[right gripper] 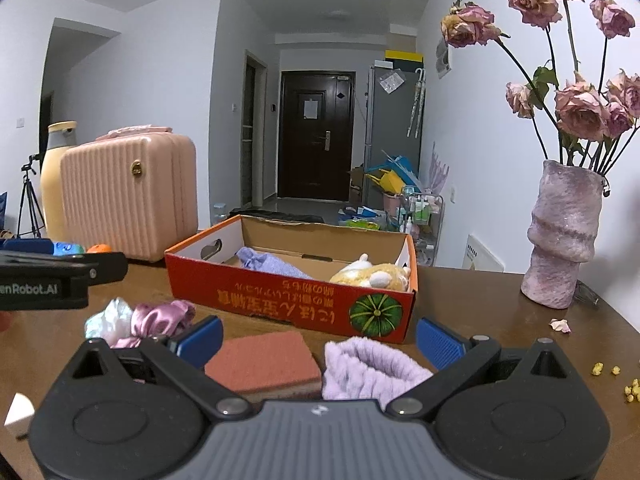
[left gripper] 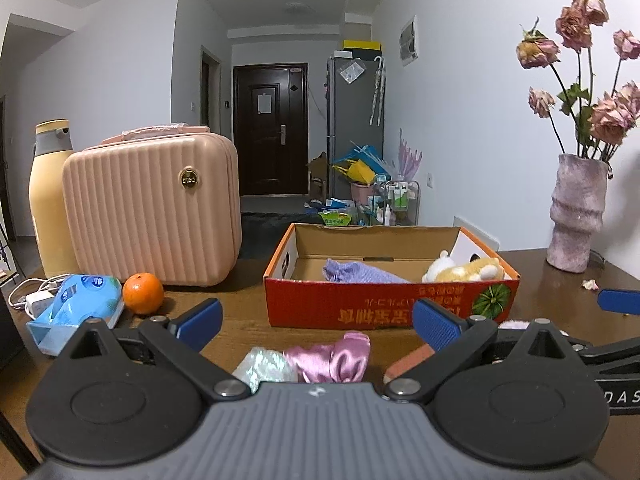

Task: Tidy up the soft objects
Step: 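Withdraw both tools from the box back over the table, then lower the left tool onto the blue handkerchief pack and grasp it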

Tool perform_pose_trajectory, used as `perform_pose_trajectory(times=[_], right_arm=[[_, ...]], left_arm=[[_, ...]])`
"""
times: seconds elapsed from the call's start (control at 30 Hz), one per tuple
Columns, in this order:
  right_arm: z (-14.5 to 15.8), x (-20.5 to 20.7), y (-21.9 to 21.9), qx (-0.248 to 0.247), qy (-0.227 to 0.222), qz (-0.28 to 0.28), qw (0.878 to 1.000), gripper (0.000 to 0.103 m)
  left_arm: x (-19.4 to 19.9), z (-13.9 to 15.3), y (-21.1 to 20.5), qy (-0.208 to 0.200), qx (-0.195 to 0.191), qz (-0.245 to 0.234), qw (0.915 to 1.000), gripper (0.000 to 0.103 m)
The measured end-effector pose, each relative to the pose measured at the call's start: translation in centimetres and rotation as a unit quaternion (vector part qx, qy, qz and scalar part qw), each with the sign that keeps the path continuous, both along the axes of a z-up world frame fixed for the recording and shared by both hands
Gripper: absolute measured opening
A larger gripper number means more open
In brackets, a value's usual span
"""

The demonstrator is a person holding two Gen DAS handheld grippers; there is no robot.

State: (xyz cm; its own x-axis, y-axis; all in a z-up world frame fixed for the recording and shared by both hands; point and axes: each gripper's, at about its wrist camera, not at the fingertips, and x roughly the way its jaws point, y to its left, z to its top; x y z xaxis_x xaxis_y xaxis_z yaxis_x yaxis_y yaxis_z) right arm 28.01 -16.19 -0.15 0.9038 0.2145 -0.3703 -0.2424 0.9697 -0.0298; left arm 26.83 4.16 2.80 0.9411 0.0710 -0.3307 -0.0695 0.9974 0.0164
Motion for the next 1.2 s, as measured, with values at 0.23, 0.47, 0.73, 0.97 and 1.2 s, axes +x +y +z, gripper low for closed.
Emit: perform_pose_trajectory(times=[0.23, 0.47, 0.73, 0.97, 1.2], right_arm=[[-0.7, -1.8, -0.4, -0.009, 0.002, 0.003, 1.0, 0.103], [-1.2, -3.5, -1.0, -0.013, -0.001, 0.004, 1.0, 0.103], [-1.6, -5.3, -1.6, -0.02, -0.003, 0.009, 1.0, 0.103], [-2.0, -6.4, -2.6, -0.016, -0.002, 0.006, 1.0, 0.103], [-2.0, -6.9, -3.5, -0.002, -0.001, 0.0, 1.0, 0.103]], left_arm=[[-1.9, -0.7, -0.3, 0.008, 0.001, -0.005, 1.0, 0.103], [-3.6, -1.3, -0.5, 0.019, 0.001, -0.009, 0.9998, 0.103], [-5.3, -2.0, -0.8, 0.032, -0.001, -0.01, 0.9994, 0.103], [-6.5, -2.6, -1.3, 0.049, -0.001, -0.009, 0.9987, 0.103], [-7.0, -3.4, -1.4, 0.075, -0.006, -0.003, 0.9972, 0.103]])
